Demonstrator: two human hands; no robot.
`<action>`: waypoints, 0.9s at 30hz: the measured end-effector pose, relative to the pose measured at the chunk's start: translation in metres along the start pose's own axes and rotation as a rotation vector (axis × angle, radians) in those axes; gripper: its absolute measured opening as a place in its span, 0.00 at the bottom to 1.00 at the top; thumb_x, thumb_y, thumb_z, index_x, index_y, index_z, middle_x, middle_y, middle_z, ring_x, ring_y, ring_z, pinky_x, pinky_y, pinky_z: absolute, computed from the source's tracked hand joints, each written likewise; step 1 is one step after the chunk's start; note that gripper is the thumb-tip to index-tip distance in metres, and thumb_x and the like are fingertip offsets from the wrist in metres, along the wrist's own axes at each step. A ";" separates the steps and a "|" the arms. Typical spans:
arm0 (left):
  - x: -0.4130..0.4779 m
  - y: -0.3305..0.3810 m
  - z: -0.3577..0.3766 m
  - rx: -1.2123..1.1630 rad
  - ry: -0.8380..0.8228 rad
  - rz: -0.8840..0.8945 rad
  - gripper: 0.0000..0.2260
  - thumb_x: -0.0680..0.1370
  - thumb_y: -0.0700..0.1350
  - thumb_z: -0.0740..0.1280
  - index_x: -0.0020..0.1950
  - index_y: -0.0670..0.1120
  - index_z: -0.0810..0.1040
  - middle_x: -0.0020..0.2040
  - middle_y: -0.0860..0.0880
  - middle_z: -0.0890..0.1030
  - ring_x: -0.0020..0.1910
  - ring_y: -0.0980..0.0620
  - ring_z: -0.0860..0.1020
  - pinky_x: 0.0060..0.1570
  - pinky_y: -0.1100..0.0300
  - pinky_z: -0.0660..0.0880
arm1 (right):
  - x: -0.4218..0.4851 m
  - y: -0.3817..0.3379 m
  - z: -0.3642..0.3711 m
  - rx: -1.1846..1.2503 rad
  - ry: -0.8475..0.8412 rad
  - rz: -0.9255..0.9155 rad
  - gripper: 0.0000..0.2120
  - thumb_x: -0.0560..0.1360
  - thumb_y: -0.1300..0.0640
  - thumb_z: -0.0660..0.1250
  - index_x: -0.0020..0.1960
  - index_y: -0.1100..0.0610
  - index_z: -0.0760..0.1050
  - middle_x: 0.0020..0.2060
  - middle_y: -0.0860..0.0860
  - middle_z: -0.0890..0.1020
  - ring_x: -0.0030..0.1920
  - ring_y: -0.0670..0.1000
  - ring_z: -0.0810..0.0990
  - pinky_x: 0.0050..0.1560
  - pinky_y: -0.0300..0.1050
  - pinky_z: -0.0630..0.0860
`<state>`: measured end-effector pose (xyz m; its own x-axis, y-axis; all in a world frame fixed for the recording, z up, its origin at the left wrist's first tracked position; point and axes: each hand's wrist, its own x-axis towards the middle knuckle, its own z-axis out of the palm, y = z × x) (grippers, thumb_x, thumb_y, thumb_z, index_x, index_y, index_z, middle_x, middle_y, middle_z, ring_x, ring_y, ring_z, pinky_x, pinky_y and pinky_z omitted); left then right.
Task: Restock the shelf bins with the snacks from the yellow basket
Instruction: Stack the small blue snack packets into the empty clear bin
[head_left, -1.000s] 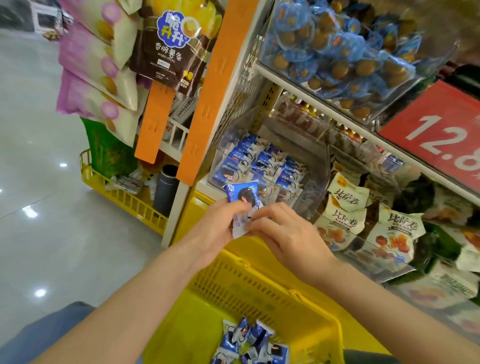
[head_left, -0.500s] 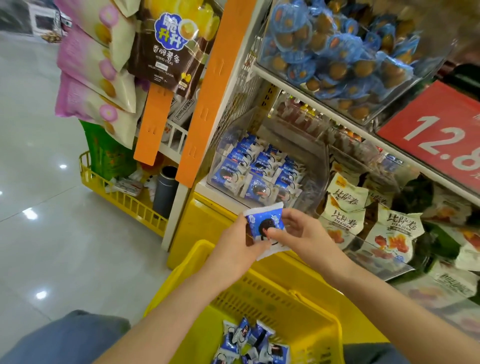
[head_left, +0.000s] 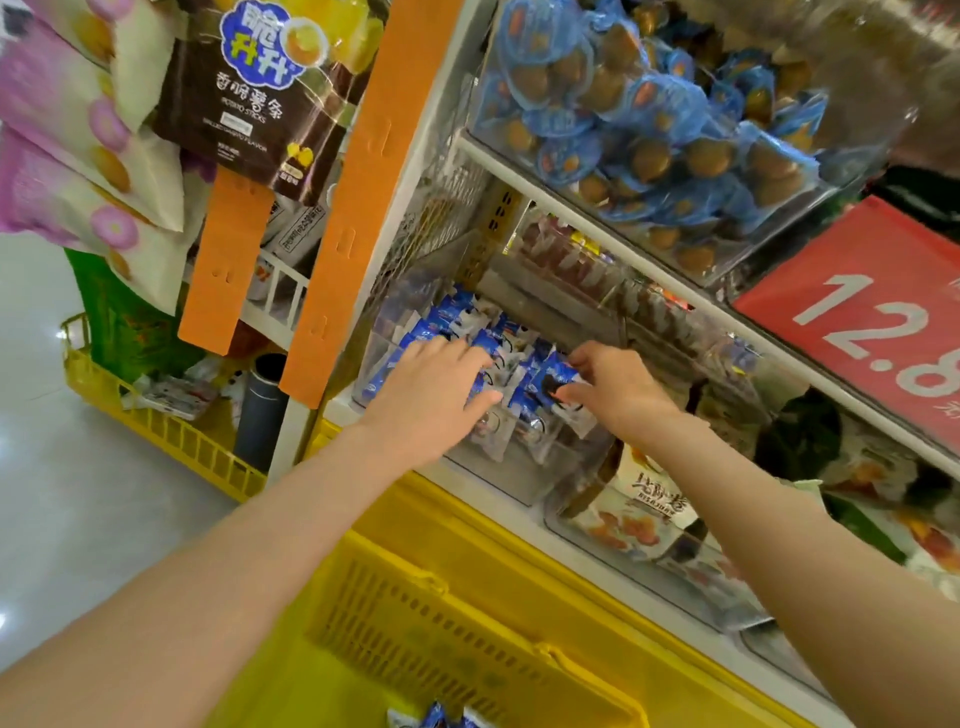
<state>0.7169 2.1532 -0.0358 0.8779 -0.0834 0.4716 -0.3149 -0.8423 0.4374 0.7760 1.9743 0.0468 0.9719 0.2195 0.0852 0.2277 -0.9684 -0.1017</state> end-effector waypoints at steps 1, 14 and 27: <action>0.002 -0.006 0.004 -0.005 -0.004 -0.014 0.19 0.79 0.57 0.56 0.65 0.49 0.70 0.61 0.51 0.75 0.62 0.51 0.69 0.64 0.55 0.61 | 0.007 0.000 0.006 -0.057 -0.030 -0.015 0.21 0.74 0.55 0.70 0.64 0.58 0.71 0.59 0.56 0.77 0.57 0.55 0.77 0.53 0.46 0.73; 0.000 -0.029 0.023 -0.025 0.112 0.095 0.19 0.77 0.57 0.50 0.49 0.50 0.77 0.45 0.53 0.80 0.47 0.53 0.72 0.51 0.60 0.58 | 0.045 0.002 0.054 -0.310 -0.293 -0.160 0.13 0.73 0.57 0.70 0.57 0.53 0.76 0.54 0.50 0.80 0.53 0.50 0.78 0.56 0.49 0.77; -0.018 -0.002 0.008 -0.037 0.115 0.077 0.09 0.80 0.44 0.58 0.57 0.47 0.75 0.53 0.50 0.75 0.53 0.52 0.71 0.54 0.59 0.65 | -0.075 -0.016 0.050 0.024 0.035 -0.272 0.22 0.78 0.43 0.50 0.68 0.50 0.65 0.61 0.49 0.76 0.61 0.49 0.73 0.60 0.41 0.67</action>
<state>0.7048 2.1522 -0.0519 0.8040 -0.0836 0.5887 -0.3948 -0.8154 0.4234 0.7023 1.9795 -0.0078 0.8725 0.4663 0.1463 0.4814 -0.8715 -0.0934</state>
